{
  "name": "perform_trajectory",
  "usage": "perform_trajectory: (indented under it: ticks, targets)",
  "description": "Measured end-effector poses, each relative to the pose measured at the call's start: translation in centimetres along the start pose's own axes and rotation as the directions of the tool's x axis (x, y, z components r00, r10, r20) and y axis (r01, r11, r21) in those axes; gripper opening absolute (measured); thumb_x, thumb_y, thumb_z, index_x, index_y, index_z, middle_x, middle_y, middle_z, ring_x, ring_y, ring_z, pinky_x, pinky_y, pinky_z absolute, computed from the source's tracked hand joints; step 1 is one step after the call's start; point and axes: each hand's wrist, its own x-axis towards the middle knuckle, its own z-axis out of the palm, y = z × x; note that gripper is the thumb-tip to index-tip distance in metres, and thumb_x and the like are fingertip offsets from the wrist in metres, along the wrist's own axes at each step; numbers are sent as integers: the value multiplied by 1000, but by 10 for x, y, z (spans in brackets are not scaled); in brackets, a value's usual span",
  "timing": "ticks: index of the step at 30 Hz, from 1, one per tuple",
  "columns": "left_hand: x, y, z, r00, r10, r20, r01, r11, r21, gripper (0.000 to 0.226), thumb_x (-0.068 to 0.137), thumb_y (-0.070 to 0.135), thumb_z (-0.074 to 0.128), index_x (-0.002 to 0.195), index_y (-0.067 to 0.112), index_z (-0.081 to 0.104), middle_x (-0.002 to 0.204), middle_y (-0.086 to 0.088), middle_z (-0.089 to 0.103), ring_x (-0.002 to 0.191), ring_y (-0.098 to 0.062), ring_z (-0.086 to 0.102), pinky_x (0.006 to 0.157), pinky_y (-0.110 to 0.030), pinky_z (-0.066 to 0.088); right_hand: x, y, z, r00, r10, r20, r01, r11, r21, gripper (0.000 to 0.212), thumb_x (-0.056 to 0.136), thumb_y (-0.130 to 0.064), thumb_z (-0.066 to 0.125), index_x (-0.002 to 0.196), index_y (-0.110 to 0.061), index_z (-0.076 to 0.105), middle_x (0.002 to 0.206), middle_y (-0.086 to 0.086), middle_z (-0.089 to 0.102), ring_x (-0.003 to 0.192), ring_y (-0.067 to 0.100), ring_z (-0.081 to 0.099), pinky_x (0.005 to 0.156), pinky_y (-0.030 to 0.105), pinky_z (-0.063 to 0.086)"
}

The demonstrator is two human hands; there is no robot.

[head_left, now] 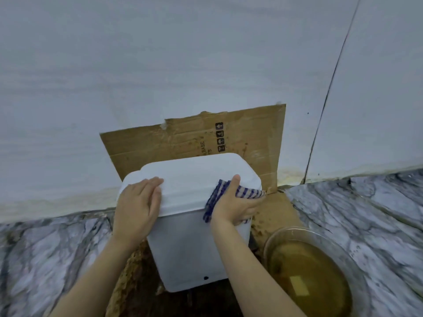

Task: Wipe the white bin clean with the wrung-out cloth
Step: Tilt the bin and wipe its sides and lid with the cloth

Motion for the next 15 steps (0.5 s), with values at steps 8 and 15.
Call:
perform_trajectory:
  ticks: [8,15]
  targets:
    - [86,0,-4,945,-191,265,127,962,241,66,82,67,46,129,21,50,139,-5,48,127,-25,43,105,-49,24,12,21,0,999,-48,20,49,999,-17,93,83,-51,60,150,-20,4,156,9,16,142,31,20,112,48,25]
    - [106,-31,11,648,-399,649,408,901,147,128,48,96,40,150,22,15,156,-6,23,140,-32,27,112,-50,25,-3,35,-4,986,-161,50,157,985,73,99,76,-55,56,150,-24,-1,158,2,10,143,23,18,114,43,27]
